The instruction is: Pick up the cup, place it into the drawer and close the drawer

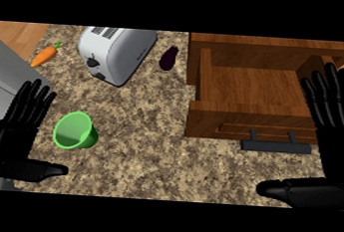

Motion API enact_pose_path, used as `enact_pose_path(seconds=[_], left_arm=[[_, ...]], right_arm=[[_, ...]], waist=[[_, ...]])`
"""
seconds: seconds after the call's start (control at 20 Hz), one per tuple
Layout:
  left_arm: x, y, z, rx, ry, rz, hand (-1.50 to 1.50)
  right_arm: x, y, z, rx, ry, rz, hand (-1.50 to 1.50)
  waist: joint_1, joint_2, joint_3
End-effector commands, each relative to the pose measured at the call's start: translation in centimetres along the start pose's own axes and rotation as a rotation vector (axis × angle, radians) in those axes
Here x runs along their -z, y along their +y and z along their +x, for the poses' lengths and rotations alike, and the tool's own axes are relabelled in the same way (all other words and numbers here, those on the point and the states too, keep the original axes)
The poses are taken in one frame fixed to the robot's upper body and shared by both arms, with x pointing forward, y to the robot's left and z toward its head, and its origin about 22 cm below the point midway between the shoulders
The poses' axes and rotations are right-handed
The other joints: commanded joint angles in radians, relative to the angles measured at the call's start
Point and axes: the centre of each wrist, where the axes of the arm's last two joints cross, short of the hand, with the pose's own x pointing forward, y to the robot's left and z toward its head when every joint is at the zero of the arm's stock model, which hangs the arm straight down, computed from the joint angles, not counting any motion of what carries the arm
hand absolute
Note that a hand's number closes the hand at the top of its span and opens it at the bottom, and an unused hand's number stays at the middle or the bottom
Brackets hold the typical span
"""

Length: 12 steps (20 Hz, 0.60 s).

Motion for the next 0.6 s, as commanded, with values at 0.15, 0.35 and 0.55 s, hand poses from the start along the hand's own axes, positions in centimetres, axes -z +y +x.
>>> enact_pose_path(seconds=[0.15, 0.35, 0.55], left_arm=[[-3.0, 0.6, -5.0, 0.011, 0.024, 0.018, -1.50], [-0.9, 3.4, -6.1, 0.032, 0.052, 0.024, -1.50], [-2.7, 2.5, -8.4, 0.046, 0.065, 0.028, -1.50]], right_arm=[[-2.0, -0.3, 0.5, 0.002, 0.011, -0.002, -1.50], [-1.5, 0.0, -0.4, 0.008, 0.012, 0.011, -1.50], [1.0, -0.5, -0.5, 0.016, 0.003, 0.001, -1.50]], waist=[[-0.002, -0.001, 0.000], [-0.004, 0.000, 0.000], [0.000, 0.001, 0.000]])
